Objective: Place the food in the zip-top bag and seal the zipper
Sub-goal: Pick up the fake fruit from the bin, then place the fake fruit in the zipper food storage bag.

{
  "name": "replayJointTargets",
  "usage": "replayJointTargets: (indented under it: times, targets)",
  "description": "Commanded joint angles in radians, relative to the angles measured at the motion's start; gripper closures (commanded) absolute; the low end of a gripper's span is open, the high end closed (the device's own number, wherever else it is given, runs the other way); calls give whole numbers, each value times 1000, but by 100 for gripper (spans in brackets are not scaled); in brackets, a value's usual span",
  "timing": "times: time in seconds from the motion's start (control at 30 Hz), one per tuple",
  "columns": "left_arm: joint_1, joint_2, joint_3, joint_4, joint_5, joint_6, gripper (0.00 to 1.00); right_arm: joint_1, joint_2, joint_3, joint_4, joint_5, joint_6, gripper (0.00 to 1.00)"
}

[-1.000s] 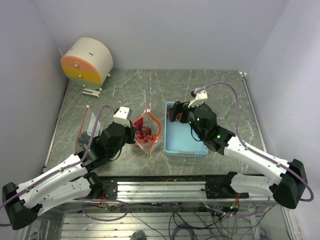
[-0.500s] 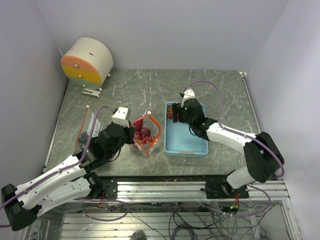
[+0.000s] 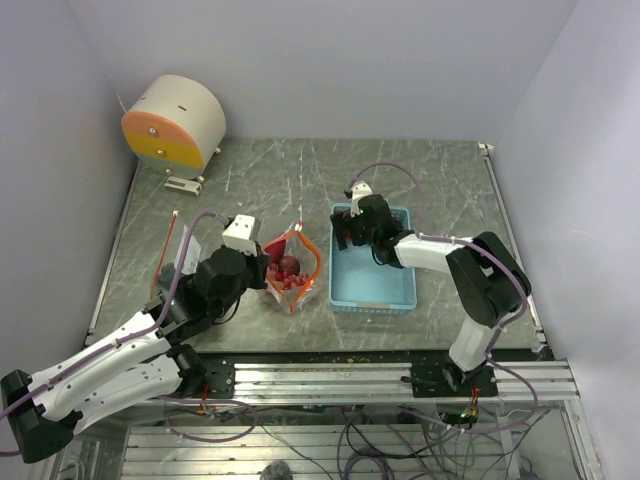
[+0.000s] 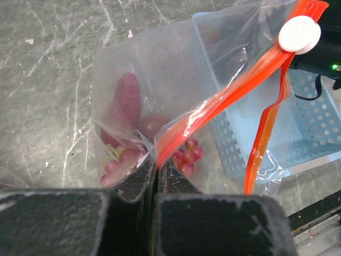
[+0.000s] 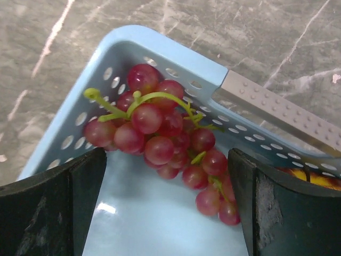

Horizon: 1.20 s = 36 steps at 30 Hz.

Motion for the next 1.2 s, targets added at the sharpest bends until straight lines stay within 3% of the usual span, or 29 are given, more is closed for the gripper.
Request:
replayJointTargets:
  times: [0.0,0.07,0.17,0.23,0.27,0.33,0.4,0.53,0.67,0.83,1.0,1.17]
  targets:
    - [6,-2,47,-6,-5,18,93,-28,78,45,43,-15,-32,4]
    - [6,6,51,-6,-4,20,93,-40,113,51,44,-32,-25,4]
    - [6,14,51,2,-6,21,93,-44,141,48,47,-58,-15,16]
    - [6,23,52,6,-1,22,93,-44,136,39,56,-78,-9,34]
    - [6,27,53,6,0,22,93,-44,123,34,57,-83,-3,54]
    - [5,33,57,6,5,22,93,-44,92,26,55,-103,12,77]
    - [6,34,58,3,5,21,93,-44,40,12,55,-121,24,91]
    - [6,24,51,-3,-6,18,93,-41,-103,-21,35,-154,61,100]
    - [6,7,48,-7,-4,8,93,-34,-264,-30,-26,-229,119,100]
    - [6,11,55,13,-7,9,93,63,-502,-39,-86,-277,125,100]
    - [7,78,63,82,8,19,93,136,-696,-138,32,-498,185,100]
    - [7,162,72,138,54,13,93,235,-739,-204,148,-620,208,100]
